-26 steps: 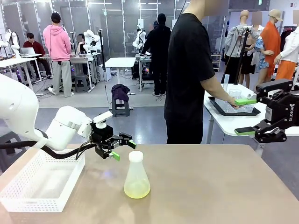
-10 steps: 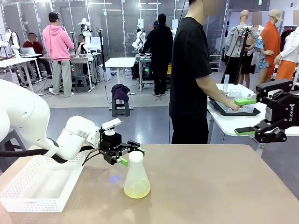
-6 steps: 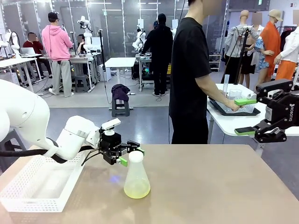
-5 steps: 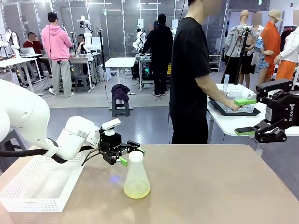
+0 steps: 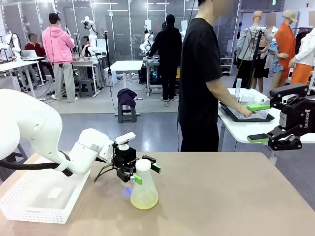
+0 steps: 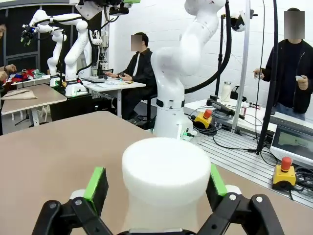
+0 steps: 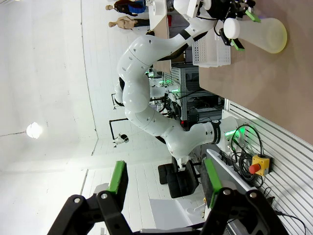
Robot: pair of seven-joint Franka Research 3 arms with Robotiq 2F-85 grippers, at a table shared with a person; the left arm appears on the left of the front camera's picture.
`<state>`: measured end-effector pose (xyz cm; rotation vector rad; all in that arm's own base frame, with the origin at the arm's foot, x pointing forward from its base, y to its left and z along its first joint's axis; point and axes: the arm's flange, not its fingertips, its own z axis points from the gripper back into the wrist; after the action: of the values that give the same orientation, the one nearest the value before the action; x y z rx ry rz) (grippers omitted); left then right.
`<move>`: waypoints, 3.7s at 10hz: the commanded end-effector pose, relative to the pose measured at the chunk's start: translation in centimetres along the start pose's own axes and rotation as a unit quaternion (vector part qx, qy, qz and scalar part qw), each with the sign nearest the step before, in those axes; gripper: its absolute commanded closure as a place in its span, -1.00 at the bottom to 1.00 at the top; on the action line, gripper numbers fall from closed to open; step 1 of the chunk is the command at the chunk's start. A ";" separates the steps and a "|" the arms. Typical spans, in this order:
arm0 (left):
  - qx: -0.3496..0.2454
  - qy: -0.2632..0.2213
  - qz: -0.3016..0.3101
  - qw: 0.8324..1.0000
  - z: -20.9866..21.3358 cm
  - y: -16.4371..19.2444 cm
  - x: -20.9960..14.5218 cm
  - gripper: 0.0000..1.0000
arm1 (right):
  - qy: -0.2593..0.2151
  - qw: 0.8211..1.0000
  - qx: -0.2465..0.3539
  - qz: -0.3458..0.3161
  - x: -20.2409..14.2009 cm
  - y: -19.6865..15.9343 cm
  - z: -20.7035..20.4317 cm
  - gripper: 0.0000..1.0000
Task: Prepare the solutions needed for the experiment.
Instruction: When the human places the Big flask in the center of the table, pick up the Big flask and place it in the left Organizing basket.
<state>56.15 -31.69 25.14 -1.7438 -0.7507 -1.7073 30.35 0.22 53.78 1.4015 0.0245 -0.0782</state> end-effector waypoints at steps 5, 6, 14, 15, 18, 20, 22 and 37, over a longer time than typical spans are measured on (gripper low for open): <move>0.015 -0.027 -0.031 0.999 0.6 0.1 -0.2 -0.27 | -0.002 1.000 0.007 0.007 0.0 0.0 -0.2 -0.52; 0.016 -0.024 -0.026 0.999 0.5 -0.1 0.0 -0.23 | -0.002 1.000 0.007 0.007 0.0 0.0 -0.2 -0.52; 0.033 -0.014 -0.006 0.999 0.4 -1.2 1.0 1.00 | -0.002 1.000 0.007 0.007 0.0 0.0 -0.2 -0.52; 0.037 -0.016 -0.009 0.999 0.2 -1.6 1.5 1.00 | -0.002 1.000 0.007 0.007 0.0 0.0 -0.2 -0.52; 0.031 0.001 -0.009 0.999 -0.6 -3.3 4.3 1.00 | -0.002 1.000 0.007 0.007 0.0 0.0 -0.2 -0.52; 0.026 0.014 -0.025 0.999 -0.3 -4.6 6.9 1.00 | -0.002 1.000 0.007 0.007 0.0 0.0 -0.2 -0.52; 0.035 0.033 -0.034 0.998 1.0 -6.3 9.9 1.00 | -0.002 1.000 0.007 0.007 0.0 0.0 -0.2 -0.52; 0.318 0.002 -0.108 0.942 18.3 -33.1 12.3 1.00 | -0.002 1.000 0.007 0.007 0.0 0.0 -0.2 -0.52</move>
<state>44.08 4.22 38.14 -1.2159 -1.2869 -1.3922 30.37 0.30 53.77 1.4002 0.0257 -0.0775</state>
